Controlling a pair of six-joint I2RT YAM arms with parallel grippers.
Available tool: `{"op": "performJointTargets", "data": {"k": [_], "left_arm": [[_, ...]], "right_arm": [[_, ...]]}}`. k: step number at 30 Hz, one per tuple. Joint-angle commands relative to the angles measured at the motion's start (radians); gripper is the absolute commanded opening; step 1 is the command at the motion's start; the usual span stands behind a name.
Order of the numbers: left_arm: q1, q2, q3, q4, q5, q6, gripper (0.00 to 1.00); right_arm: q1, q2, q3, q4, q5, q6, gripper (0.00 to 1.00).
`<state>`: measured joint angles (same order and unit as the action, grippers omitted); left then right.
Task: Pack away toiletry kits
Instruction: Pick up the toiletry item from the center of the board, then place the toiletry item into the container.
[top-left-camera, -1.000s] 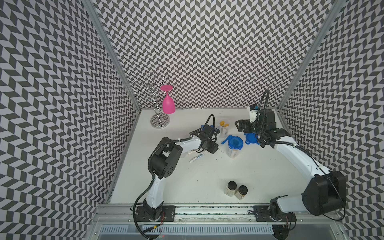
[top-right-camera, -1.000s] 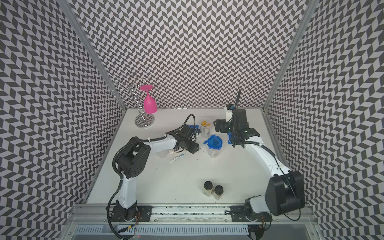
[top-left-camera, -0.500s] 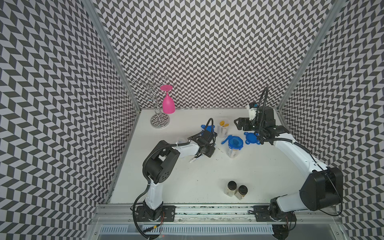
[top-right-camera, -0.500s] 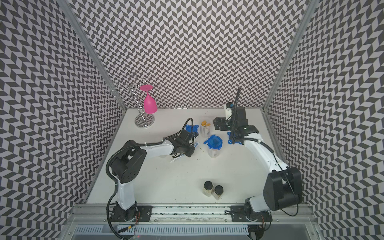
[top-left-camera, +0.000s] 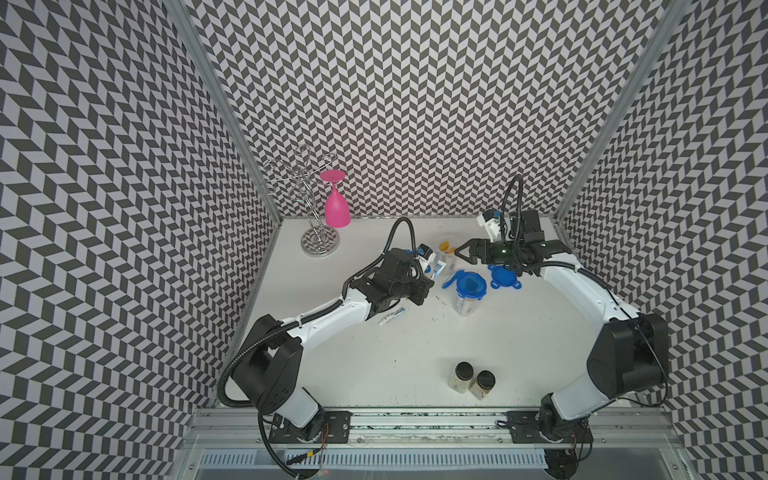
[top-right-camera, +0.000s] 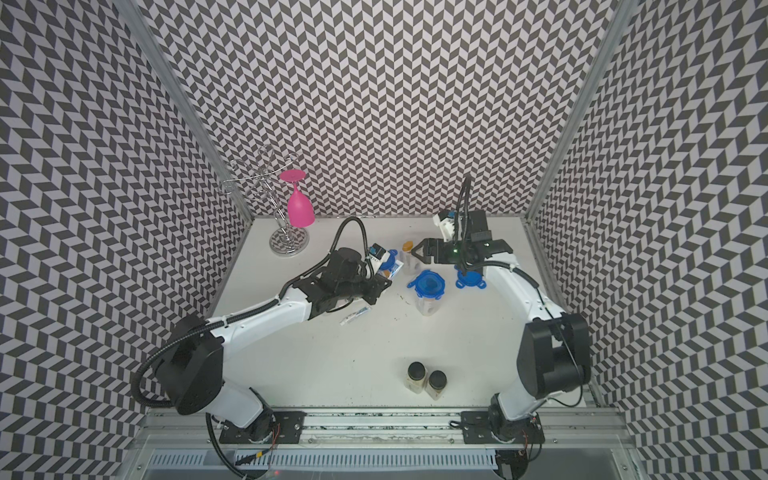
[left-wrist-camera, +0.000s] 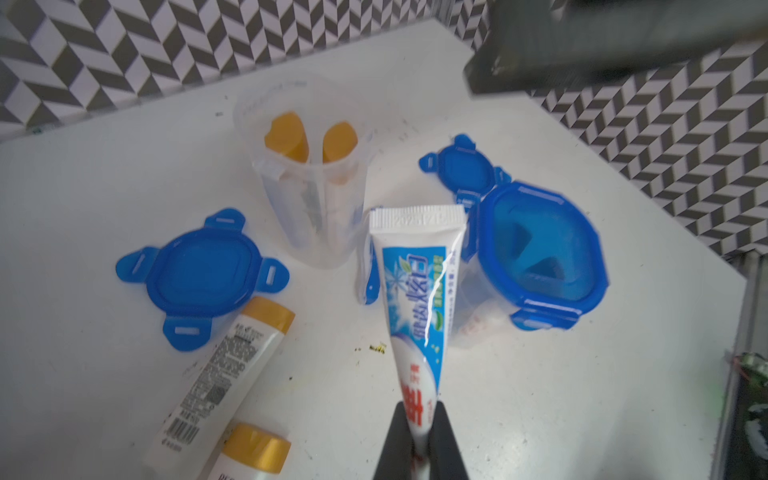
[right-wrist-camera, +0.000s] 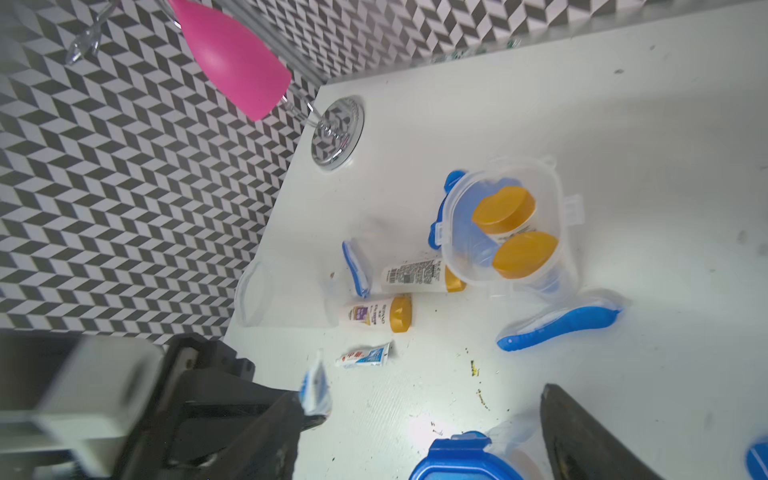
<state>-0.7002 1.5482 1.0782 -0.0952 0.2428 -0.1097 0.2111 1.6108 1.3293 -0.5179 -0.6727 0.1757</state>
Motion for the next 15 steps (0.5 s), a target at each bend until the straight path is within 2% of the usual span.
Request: {"op": "performJointTargets", "data": {"k": [1,8,15], "left_arm": [[-0.004,0.016,0.028,0.063,0.047,-0.025,0.00],[-0.004,0.041,0.071,0.077,0.047,-0.021,0.00],[-0.003,0.043,0.059,0.076,0.033,-0.022,0.00]], "right_arm": [[0.035,0.022,0.043,-0.029,-0.117,-0.049,0.87],[0.097,0.037,0.058,-0.003,-0.133,-0.052,0.86],[0.098,0.031,0.068,-0.017,-0.103,-0.051,0.85]]}}
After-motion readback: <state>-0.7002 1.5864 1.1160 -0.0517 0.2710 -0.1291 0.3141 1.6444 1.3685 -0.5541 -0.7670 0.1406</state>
